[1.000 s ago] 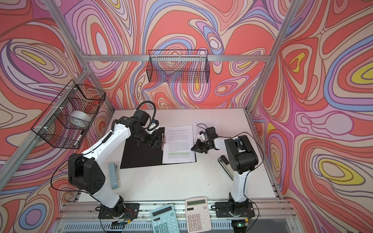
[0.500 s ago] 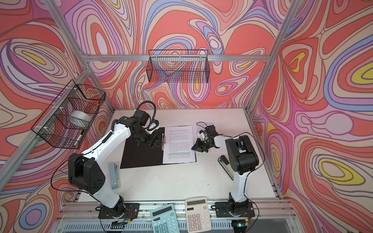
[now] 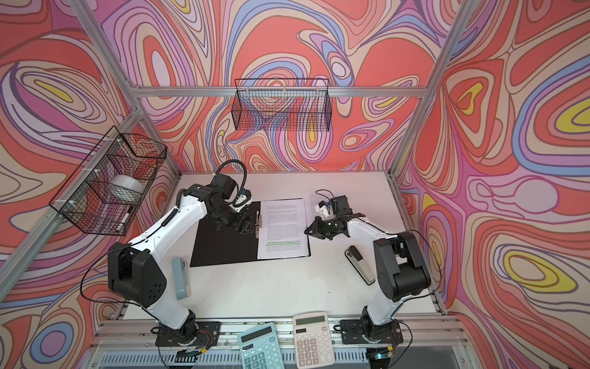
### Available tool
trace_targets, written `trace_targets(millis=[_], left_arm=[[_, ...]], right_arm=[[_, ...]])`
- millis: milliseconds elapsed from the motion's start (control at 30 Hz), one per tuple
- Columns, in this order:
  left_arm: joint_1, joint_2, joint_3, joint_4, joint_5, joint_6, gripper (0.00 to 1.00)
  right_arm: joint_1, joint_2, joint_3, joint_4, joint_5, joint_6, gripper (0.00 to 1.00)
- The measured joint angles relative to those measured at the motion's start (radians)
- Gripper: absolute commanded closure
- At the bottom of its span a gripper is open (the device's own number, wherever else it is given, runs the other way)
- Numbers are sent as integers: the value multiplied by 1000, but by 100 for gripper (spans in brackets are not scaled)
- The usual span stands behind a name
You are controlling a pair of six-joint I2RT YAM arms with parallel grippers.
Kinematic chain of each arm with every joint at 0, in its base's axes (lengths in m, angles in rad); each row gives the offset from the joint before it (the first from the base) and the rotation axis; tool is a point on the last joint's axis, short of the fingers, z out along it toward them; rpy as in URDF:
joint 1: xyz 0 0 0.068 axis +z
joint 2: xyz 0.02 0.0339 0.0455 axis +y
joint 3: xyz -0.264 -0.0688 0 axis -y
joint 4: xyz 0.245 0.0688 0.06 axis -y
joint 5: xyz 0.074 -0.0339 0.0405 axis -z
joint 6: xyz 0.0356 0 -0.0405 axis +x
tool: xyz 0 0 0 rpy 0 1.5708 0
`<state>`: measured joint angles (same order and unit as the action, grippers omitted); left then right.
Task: Put the files into the folder
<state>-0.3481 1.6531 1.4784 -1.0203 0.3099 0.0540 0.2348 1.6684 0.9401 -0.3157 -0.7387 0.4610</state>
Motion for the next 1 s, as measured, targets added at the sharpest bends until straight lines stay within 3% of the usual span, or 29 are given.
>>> trace_targets(millis=[1000], left_arm=[[0, 0, 0, 0, 0, -3, 22]], right_arm=[[0, 187, -18, -8, -50, -46, 93]])
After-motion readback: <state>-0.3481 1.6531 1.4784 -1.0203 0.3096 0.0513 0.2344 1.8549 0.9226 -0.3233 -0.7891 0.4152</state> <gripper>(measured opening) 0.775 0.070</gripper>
